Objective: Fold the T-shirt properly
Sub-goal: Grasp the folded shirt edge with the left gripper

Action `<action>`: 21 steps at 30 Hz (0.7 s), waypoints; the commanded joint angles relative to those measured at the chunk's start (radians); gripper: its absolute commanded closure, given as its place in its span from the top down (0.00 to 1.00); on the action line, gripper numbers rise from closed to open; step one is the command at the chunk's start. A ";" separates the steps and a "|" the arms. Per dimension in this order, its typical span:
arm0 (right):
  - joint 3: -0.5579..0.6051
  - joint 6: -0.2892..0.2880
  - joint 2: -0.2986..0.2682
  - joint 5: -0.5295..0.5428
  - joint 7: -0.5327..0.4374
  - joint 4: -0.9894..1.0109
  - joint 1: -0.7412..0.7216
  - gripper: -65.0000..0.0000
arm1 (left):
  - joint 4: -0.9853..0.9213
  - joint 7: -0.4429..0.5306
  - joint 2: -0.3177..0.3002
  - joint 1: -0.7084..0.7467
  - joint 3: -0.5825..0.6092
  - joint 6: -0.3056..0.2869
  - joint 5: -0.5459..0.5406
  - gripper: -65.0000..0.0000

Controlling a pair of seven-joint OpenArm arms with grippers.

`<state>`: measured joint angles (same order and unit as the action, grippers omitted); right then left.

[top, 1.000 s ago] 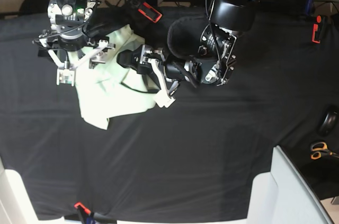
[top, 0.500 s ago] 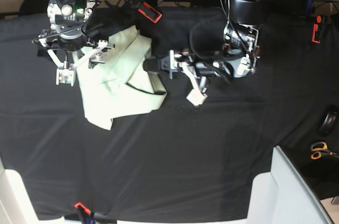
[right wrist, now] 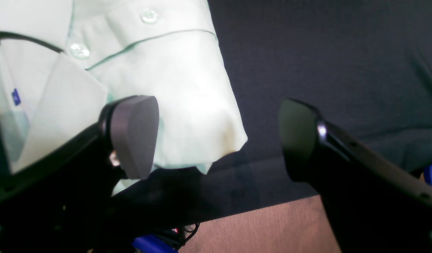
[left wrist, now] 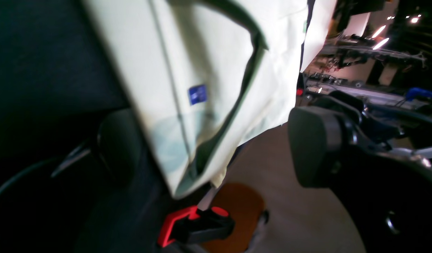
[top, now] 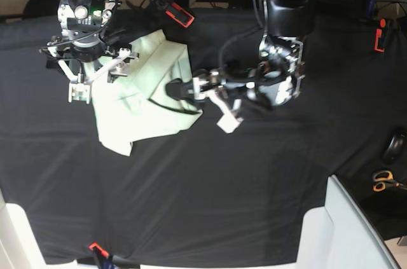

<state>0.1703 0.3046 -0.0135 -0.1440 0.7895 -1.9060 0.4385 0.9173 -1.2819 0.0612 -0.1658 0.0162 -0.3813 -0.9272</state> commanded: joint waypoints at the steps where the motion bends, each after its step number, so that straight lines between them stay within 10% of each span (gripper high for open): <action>1: -0.002 0.003 0.001 -0.009 -0.022 -0.014 -0.002 0.77 | -0.010 -0.025 0.004 0.005 0.035 0.035 0.096 1.00; 21: -0.004 0.003 0.001 -0.009 -0.022 -0.014 0.007 0.77 | -0.080 0.034 0.048 -0.102 0.230 0.029 0.096 1.00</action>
<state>0.1677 0.3046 -0.0135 -0.1440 0.7891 -1.9060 0.4492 0.8387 -1.2594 0.0948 -0.2672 0.2382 -0.3664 -0.8757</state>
